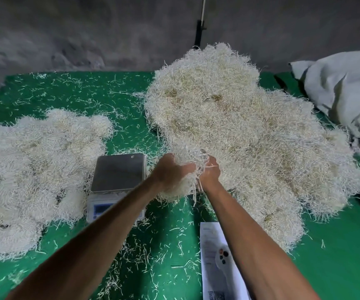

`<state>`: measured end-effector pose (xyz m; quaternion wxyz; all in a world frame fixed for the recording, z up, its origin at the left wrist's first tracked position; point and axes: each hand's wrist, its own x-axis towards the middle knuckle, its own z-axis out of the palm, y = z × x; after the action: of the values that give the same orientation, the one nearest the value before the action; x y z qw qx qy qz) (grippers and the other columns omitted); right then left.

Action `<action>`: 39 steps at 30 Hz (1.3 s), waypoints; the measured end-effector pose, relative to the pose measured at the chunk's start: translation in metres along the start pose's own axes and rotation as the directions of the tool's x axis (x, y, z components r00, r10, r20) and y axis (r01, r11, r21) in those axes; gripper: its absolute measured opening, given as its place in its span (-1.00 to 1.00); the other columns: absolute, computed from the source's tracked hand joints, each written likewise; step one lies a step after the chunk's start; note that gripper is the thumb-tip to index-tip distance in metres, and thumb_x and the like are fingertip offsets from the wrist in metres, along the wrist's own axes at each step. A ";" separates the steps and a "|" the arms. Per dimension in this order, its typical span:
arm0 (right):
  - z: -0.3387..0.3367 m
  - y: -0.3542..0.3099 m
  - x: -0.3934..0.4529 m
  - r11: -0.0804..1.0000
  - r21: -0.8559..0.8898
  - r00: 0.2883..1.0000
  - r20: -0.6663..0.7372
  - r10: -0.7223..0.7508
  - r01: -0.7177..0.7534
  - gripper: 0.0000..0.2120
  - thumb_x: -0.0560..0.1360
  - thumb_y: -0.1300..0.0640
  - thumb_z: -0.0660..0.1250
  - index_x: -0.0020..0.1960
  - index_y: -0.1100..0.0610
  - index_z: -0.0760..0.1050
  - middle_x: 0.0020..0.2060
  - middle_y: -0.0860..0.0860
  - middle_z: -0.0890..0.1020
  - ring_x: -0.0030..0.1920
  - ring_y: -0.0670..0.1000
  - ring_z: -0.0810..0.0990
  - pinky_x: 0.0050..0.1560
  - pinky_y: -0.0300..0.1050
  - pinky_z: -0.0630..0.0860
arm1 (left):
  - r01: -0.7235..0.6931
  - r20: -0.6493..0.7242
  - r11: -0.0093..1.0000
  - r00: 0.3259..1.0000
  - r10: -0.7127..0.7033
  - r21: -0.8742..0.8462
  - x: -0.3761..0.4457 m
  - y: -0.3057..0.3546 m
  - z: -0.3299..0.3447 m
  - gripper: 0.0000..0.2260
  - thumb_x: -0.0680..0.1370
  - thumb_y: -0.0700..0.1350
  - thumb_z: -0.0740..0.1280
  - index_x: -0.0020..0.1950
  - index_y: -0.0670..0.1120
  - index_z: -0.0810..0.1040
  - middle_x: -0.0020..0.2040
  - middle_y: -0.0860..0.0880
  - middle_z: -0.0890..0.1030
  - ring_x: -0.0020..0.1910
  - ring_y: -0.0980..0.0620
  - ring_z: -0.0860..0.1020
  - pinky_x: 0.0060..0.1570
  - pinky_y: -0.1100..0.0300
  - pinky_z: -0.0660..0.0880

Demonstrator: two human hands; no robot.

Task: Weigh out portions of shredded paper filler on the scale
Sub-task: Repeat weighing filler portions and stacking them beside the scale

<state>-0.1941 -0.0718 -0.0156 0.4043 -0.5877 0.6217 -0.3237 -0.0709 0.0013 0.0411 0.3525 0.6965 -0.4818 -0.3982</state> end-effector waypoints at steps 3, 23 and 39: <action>0.000 -0.005 0.020 0.996 -0.078 0.999 0.006 0.044 -0.044 -0.55 0.64 0.44 0.09 0.45 0.16 0.42 0.09 0.00 0.50 -0.24 -0.14 0.44 -0.43 -0.30 0.47 | 0.018 0.013 0.984 1.000 -0.016 -0.175 -0.005 0.009 0.000 -0.71 0.54 -0.11 0.40 -0.33 -0.02 0.39 -0.54 0.09 0.42 -0.61 0.06 0.38 -0.56 0.30 0.35; 0.003 -0.047 -0.008 0.936 0.061 0.902 0.251 -0.352 0.348 -0.83 0.60 0.34 0.17 0.06 0.10 0.44 -0.18 -0.03 0.48 -0.30 -0.15 0.44 -0.37 -0.42 0.40 | 0.133 0.083 0.745 0.991 -0.104 -0.654 0.010 0.003 -0.039 -0.66 0.64 0.06 0.27 0.23 -0.20 0.52 0.09 -0.29 0.68 0.08 -0.23 0.68 -0.05 -0.04 0.64; 0.018 -0.006 0.004 0.862 -0.386 0.901 0.402 -0.164 0.329 -0.45 0.52 0.40 0.33 0.49 0.26 0.35 0.41 0.09 0.47 -0.22 -0.18 0.53 -0.23 -0.41 0.43 | 0.195 0.177 0.981 0.966 -0.188 -0.024 -0.001 0.018 -0.080 -0.71 0.60 -0.08 0.39 0.22 -0.24 0.50 -0.17 -0.03 0.67 -0.20 0.01 0.69 -0.35 0.28 0.57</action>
<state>-0.1752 -0.0746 -0.0194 0.3190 -0.7888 0.5135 -0.1110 -0.0063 0.0055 0.0920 0.2832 0.6948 -0.4331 -0.4995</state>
